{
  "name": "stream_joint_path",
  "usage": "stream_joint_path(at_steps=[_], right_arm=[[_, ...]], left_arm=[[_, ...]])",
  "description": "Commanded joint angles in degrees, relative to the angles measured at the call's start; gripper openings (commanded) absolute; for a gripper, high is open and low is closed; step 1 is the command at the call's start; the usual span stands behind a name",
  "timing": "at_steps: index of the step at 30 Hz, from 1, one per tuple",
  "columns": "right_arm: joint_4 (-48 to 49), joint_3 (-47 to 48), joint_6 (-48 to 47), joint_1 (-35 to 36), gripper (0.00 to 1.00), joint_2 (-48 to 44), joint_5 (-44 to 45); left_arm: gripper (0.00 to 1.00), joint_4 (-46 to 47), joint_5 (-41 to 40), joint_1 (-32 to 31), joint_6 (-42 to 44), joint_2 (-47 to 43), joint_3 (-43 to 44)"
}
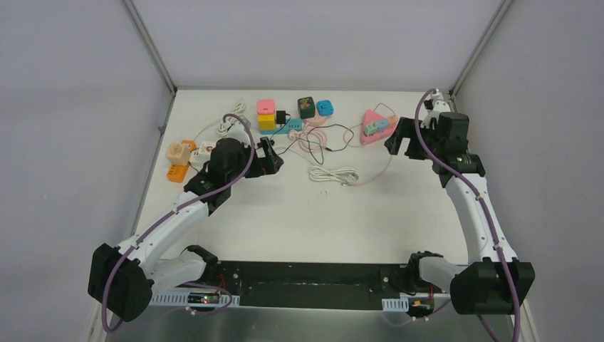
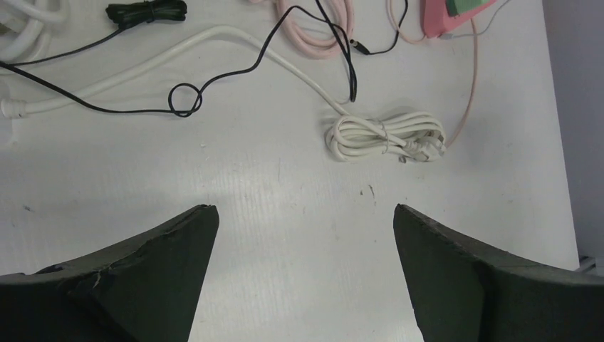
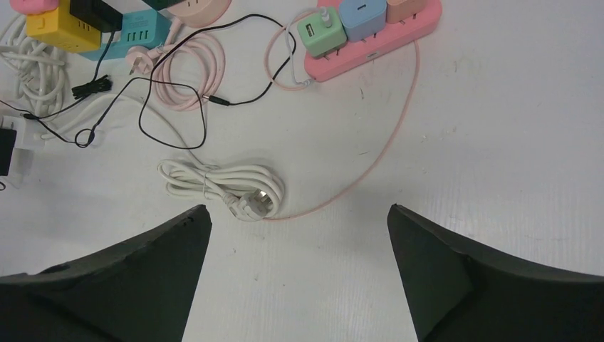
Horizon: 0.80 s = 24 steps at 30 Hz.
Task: Pull the plug off the socket
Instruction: Move the socket to the center of the board.
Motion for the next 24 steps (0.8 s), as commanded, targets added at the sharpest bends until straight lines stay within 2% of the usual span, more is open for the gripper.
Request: stream_joint_path(at_steps=[1, 4, 8, 10, 14, 20, 24], right_arm=[[2.6, 2.6, 0.2, 0.1, 1.00, -1.9, 1.9], [2.6, 2.7, -4.3, 0.1, 1.00, -1.1, -0.7], [-3.1, 4.1, -19.2, 0.2, 1.00, 1.9, -17.6], [-3.4, 5.3, -20.7, 0.4, 1.00, 3.9, -20.5], [-2.2, 8.4, -21.3, 0.6, 1.00, 8.5, -19.5], [-9.1, 18.6, -20.6, 0.1, 1.00, 18.2, -12.7], [-8.8, 19.6, -19.1, -1.7, 1.00, 20.4, -12.4]], left_arm=[[0.99, 6.0, -1.2, -0.1, -0.3, -2.6, -0.6], [0.99, 9.9, -0.1, -0.1, -0.5, -2.4, -1.8], [0.99, 13.1, 0.9, -0.1, -1.0, -1.1, -1.8], [0.99, 14.8, 3.0, -0.1, -1.1, 0.5, -1.4], [0.99, 16.7, 7.4, -0.1, -0.6, 6.2, 1.2], [0.99, 16.9, 12.6, -0.1, 0.5, 16.4, 11.5], [0.99, 22.1, 15.9, -0.1, 1.7, 21.2, 14.9]])
